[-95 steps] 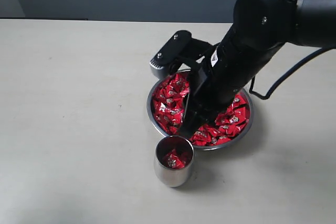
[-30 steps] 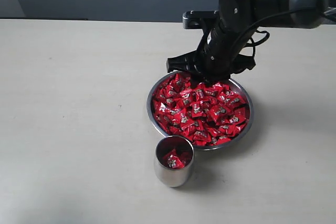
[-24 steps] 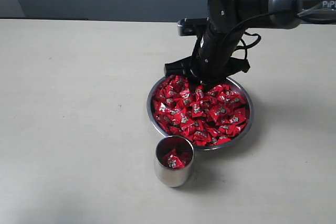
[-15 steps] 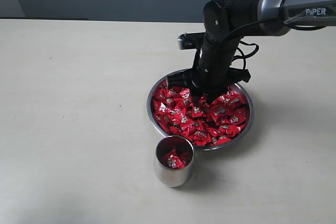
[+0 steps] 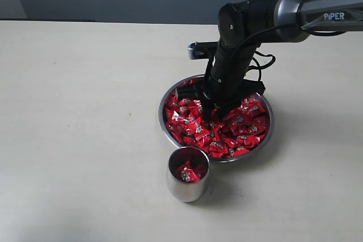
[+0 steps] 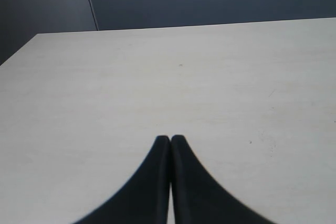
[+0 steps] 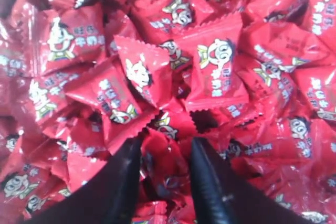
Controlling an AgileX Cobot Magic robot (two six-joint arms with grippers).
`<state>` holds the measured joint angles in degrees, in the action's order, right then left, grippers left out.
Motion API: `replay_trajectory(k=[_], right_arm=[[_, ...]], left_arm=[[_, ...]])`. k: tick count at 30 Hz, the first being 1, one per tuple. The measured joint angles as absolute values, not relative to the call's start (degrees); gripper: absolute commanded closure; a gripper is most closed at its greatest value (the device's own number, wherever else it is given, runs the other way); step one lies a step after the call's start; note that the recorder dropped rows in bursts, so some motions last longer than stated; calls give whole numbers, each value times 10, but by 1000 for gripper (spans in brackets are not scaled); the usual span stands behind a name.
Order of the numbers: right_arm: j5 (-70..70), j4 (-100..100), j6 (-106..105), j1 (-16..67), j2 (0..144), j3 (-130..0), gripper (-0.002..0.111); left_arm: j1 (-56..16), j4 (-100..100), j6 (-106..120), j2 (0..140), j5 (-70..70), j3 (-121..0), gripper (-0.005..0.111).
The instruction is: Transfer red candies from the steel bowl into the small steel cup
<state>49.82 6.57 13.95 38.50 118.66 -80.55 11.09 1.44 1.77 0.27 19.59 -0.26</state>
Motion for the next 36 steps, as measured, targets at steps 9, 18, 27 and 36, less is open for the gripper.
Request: replay_trajectory(k=[9, 18, 27, 36], right_arm=[[508, 66, 100, 385, 1187, -805, 75], [519, 66, 80, 385, 1206, -806, 75], [518, 66, 80, 385, 1210, -806, 76], [519, 59, 80, 385, 1210, -807, 103]], left_arm=[[111, 14, 18, 3, 196, -3, 106], [111, 14, 18, 3, 196, -3, 106], [111, 14, 18, 3, 196, -3, 106], [111, 14, 18, 3, 196, -3, 106]])
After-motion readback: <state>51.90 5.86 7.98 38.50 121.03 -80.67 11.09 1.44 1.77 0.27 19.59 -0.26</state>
